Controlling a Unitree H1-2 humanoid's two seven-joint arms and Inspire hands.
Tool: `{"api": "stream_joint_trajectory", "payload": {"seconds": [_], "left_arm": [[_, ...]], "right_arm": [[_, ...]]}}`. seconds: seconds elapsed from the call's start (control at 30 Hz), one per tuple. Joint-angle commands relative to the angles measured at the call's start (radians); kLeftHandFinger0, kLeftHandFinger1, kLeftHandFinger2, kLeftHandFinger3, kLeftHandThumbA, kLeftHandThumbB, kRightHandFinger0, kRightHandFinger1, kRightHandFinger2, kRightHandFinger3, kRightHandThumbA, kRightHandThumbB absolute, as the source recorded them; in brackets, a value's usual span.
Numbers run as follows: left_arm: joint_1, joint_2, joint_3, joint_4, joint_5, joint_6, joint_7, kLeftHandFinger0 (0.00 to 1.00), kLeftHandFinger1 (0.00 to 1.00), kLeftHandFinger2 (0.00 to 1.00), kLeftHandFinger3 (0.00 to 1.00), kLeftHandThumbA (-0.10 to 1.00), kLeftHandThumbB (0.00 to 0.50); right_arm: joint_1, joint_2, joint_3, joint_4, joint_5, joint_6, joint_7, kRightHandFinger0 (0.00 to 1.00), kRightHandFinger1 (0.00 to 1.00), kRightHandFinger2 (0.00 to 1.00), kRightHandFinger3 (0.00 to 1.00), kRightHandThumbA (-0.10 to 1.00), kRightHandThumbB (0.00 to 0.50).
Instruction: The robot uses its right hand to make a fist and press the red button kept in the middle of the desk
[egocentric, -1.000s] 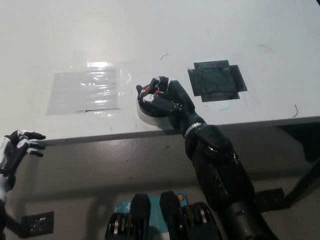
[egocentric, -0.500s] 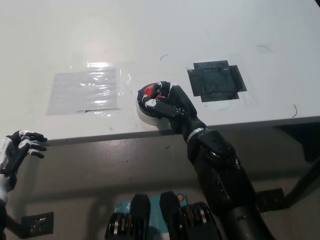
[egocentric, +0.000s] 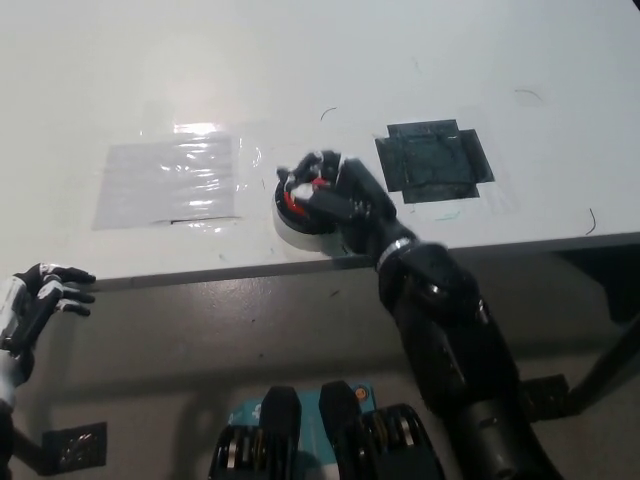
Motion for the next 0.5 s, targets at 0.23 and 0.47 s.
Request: {"api": "stream_joint_trajectory", "payload": {"seconds": [0.23,0.47], "left_arm": [[0.022,0.032,0.006,-0.027,-0.004,-0.025,-0.011,0.39,0.39,0.44,0.43,0.58,0.01],[0.026,0.032,0.011,-0.031,-0.011,-0.008,-0.008,0.45,0.45,0.49,0.43,0.58,0.01]], "right_arm": [[-0.165,-0.057,-0.051,-0.307,0.063,0.195,-0.009,0.0,0.0,0.26,0.23,0.64,0.102],[-0.138,-0.139,-0.054,-0.417,0.109,0.213,-0.033,0.0,0.02,0.28,0.27,0.64,0.166]]}}
